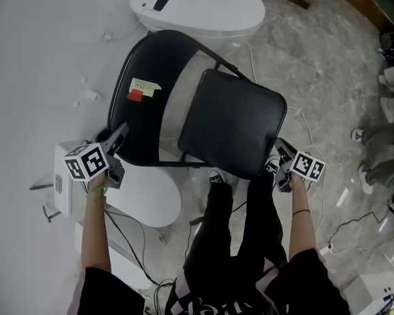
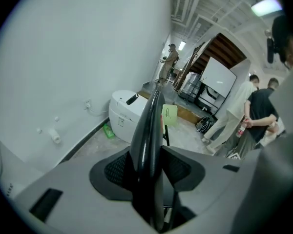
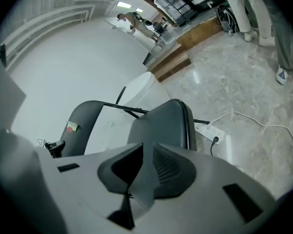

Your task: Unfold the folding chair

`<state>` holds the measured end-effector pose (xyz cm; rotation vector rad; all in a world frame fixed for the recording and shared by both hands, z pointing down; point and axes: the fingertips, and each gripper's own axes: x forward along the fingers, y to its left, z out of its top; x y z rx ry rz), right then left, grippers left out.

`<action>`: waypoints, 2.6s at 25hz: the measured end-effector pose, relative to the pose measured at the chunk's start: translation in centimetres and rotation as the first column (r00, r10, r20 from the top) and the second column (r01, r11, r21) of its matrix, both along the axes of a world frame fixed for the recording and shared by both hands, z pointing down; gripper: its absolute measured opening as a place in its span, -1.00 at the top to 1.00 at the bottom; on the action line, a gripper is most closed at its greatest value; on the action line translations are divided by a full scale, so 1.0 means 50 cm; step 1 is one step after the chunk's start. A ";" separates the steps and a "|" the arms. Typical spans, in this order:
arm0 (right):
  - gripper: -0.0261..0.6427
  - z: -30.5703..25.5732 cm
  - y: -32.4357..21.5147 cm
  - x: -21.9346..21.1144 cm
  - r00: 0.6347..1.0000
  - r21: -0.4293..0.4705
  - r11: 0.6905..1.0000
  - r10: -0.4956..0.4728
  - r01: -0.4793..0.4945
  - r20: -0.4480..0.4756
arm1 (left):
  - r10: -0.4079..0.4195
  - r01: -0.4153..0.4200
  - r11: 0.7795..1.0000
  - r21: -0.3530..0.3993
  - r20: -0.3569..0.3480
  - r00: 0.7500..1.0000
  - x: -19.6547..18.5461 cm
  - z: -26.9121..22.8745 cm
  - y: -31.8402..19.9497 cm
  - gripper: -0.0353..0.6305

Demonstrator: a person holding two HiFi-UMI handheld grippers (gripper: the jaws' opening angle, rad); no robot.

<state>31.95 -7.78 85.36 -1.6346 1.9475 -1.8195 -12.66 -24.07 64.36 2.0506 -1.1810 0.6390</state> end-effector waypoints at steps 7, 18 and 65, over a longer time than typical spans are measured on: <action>0.72 -0.139 0.023 -0.066 0.991 0.084 0.991 -0.093 0.101 -0.093 | -0.060 0.059 0.996 0.063 0.021 0.998 -0.066 -0.071 0.037 0.39; 0.73 -0.507 0.073 -0.228 0.990 0.224 0.967 -0.101 0.122 -0.103 | 0.089 -0.070 0.989 0.130 -0.145 0.985 -0.006 -0.244 0.178 0.40; 0.81 -0.854 0.750 -0.311 0.909 0.375 0.828 -0.383 0.416 -0.163 | 0.114 -0.057 0.981 0.184 -0.314 0.942 0.460 -0.420 1.082 0.88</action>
